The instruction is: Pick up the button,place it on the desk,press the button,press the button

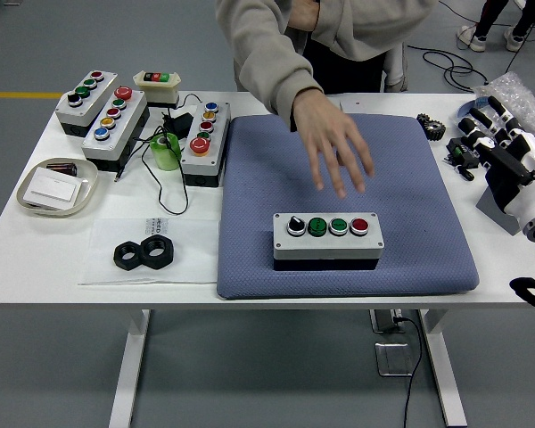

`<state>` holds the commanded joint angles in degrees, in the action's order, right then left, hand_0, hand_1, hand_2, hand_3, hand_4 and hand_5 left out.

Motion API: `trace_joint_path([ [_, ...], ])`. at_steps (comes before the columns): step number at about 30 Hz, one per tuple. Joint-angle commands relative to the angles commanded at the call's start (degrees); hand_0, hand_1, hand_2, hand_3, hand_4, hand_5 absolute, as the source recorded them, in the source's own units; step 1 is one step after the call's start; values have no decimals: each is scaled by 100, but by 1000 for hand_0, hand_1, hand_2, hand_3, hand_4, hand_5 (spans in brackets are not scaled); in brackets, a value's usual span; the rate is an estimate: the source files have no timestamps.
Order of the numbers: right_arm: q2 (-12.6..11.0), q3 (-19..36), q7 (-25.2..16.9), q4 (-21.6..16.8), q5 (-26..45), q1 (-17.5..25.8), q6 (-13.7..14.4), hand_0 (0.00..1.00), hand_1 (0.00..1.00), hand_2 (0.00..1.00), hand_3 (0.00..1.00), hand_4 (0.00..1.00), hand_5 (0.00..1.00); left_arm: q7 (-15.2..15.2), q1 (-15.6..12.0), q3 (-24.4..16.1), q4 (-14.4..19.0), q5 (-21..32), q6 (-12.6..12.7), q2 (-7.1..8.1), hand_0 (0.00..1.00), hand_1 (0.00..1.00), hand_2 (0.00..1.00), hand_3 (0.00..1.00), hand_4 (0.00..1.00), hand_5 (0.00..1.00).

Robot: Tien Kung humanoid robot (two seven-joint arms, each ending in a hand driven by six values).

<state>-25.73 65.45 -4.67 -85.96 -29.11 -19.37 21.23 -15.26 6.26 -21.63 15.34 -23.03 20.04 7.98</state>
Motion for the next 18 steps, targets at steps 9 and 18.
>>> trace_joint_path([
  [9,-19,50,-2,41,79,15,37,957,853,925,978,688,175,-7,-13,-11,0,-23,4,-9,745,781,853,766,539,998],
  [18,-18,58,10,92,44,42,81,960,852,926,976,687,174,-9,-37,-30,1,-61,3,-12,745,781,852,766,539,998],
])
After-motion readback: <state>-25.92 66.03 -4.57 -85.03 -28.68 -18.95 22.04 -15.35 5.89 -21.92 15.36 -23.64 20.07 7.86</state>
